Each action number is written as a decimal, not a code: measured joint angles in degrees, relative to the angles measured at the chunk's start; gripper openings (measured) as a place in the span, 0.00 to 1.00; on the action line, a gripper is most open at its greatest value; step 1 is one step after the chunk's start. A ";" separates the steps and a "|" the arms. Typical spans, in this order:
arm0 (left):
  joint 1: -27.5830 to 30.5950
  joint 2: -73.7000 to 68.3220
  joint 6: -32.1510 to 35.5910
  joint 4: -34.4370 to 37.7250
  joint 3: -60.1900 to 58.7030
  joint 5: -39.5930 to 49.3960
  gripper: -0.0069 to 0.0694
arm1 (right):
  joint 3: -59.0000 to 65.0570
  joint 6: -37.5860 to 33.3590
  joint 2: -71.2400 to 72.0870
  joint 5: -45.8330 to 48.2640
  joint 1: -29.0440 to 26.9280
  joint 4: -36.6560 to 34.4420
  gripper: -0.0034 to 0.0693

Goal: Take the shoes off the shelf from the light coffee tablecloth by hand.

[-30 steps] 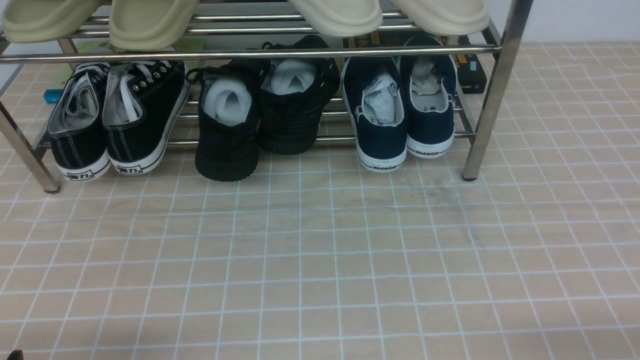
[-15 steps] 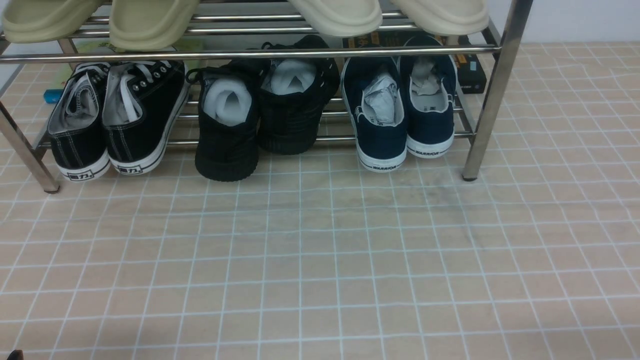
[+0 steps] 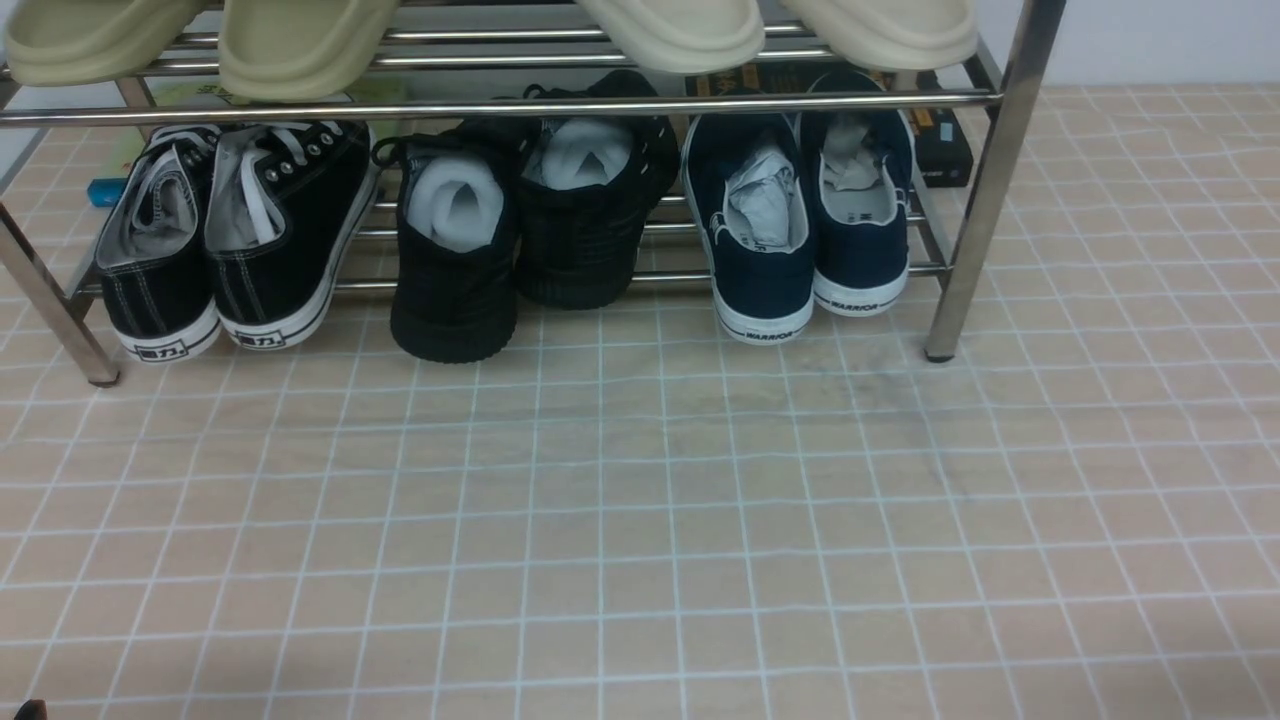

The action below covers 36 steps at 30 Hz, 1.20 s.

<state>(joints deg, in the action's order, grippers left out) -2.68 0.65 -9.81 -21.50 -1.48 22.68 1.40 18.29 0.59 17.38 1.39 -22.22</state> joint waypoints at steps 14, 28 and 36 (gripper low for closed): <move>0.00 0.00 0.00 -0.05 0.00 0.00 0.41 | -2.50 3.09 0.00 -1.88 0.00 -15.85 0.32; 0.00 0.00 0.00 -0.05 0.00 0.00 0.41 | -40.67 -28.78 -42.02 21.04 0.00 -12.11 0.05; 0.00 0.00 0.00 -0.05 0.00 0.00 0.41 | -57.88 -47.97 -76.44 35.29 3.16 -25.02 0.05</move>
<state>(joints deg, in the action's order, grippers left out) -2.68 0.65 -9.81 -21.55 -1.48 22.68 -56.47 -29.69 -75.86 52.67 4.55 -47.23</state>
